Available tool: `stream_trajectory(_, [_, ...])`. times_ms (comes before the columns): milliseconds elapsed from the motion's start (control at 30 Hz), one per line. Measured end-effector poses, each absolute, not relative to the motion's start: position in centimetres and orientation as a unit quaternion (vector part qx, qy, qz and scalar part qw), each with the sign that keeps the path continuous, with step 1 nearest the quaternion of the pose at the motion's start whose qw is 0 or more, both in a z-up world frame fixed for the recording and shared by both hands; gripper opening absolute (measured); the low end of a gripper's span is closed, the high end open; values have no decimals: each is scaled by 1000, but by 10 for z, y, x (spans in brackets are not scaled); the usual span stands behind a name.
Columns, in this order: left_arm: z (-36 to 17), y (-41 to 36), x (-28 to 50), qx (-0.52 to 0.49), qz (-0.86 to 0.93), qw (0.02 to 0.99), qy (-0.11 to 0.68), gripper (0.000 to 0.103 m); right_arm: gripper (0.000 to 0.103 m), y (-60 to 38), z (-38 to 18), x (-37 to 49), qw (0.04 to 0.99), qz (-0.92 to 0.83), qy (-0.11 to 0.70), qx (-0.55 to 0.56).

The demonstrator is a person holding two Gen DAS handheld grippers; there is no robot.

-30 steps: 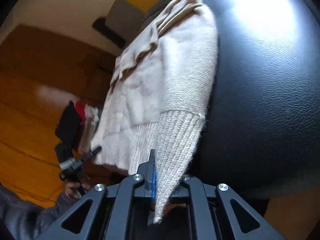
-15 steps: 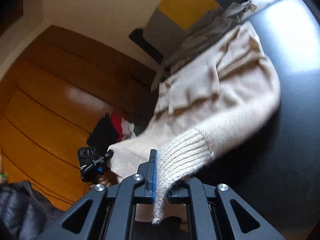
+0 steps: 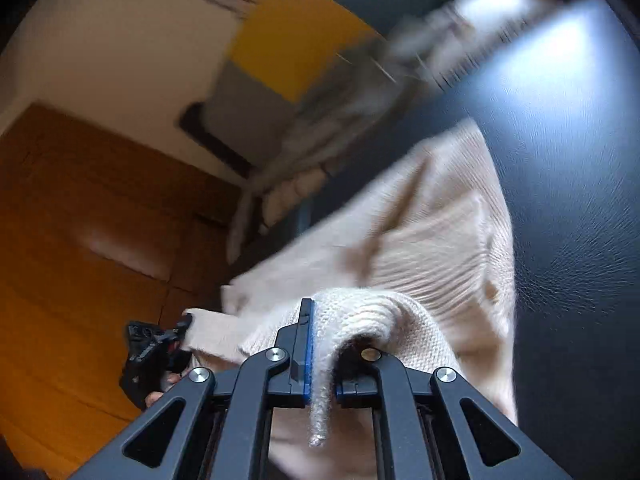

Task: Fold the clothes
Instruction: 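Fold the hem over the sweater body with both grippers and release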

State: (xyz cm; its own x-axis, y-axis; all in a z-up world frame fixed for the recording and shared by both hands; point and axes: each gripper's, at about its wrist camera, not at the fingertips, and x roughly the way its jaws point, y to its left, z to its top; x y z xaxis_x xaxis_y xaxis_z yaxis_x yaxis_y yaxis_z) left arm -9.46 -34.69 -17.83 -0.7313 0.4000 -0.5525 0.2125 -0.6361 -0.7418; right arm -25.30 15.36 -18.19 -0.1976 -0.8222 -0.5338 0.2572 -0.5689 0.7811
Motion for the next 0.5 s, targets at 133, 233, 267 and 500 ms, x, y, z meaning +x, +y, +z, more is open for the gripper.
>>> stream_trajectory(133, [-190, -336, -65, -364, 830, 70, -416, 6, 5, 158, -198, -241, 382, -714, -275, 519])
stream_trajectory(233, [-191, -325, -29, -373, 825, 76, -418, 6, 5, 170, -200, -211, 394, -705, -271, 524])
stream_trajectory(267, [-191, -321, -16, -375, 823, 76, -420, 6, 5, 174, -200, -202, 394, -703, -273, 525])
stream_trajectory(500, [-178, -314, 36, -363, 810, 79, -454, 15, 32, 191, -189, -162, 408, -678, -316, 524])
